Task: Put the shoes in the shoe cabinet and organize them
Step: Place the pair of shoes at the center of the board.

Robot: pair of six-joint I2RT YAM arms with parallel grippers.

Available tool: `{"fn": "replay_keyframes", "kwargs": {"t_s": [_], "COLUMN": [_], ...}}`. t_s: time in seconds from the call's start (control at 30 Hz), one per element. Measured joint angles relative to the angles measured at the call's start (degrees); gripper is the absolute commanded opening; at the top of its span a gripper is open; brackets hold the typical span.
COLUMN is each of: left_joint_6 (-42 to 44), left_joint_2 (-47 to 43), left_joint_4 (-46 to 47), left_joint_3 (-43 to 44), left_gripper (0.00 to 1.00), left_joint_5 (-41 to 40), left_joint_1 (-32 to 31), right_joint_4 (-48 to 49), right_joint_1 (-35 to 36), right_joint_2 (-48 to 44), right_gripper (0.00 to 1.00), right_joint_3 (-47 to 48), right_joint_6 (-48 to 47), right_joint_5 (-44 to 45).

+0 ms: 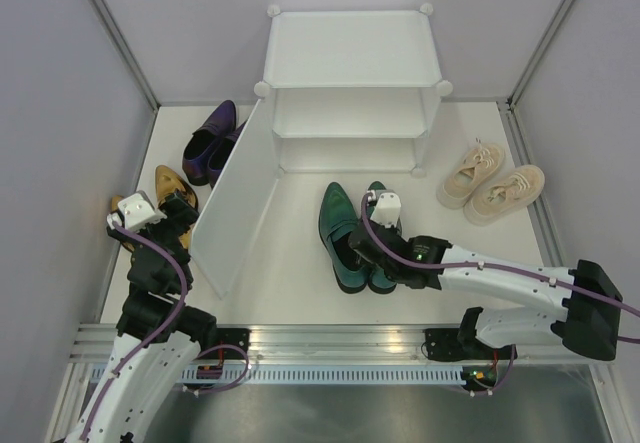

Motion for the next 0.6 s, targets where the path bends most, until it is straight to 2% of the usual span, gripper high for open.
{"fn": "replay_keyframes", "kwargs": {"t_s": [0.43, 0.6], "left_joint_6": [0.0, 0.0], "left_joint_2": [-0.2, -0.2], "left_joint_4": [-0.1, -0.2], "left_joint_3": [0.0, 0.0], "left_gripper": [0.94, 0.94], "left_joint_5": [0.0, 0.0], "left_joint_1": [0.0, 0.0], "right_joint_4": [3.7, 6.1], "right_joint_1": [0.0, -0.5], "right_joint_2": [5.5, 8.3], "right_gripper": [0.34, 0.29], "right_joint_3": [-3.2, -3.2], "right_joint_6": [0.2, 0.0], "right_joint_5": [-0.5, -1.2]}}
